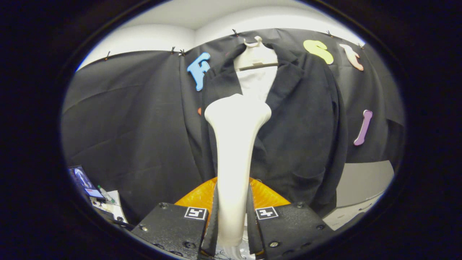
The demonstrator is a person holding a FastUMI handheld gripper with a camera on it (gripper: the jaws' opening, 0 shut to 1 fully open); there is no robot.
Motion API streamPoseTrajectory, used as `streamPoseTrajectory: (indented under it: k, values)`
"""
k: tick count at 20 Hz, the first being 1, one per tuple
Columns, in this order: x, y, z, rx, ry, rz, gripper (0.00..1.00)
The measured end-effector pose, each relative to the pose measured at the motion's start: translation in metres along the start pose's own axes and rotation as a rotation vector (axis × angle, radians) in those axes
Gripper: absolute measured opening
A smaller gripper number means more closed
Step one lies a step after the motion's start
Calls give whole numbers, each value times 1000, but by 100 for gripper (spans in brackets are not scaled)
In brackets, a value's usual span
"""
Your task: Iron the clothes twice with a garment steamer, once on the left side and once on the right side.
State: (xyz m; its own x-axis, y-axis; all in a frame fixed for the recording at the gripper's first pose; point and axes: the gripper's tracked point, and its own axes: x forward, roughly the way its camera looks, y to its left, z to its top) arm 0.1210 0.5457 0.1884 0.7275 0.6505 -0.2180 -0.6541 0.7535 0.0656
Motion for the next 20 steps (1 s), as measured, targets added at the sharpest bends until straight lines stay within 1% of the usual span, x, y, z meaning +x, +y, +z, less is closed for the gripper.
streamPoseTrajectory:
  k: [5,10,15,20]
  values:
    - [19,30,43,-31,-59,15,36]
    - [44,55,67,-59,-82,22,36]
    - [67,65,68,-89,-72,29,36]
    - [83,57,49,-81,-23,15,36]
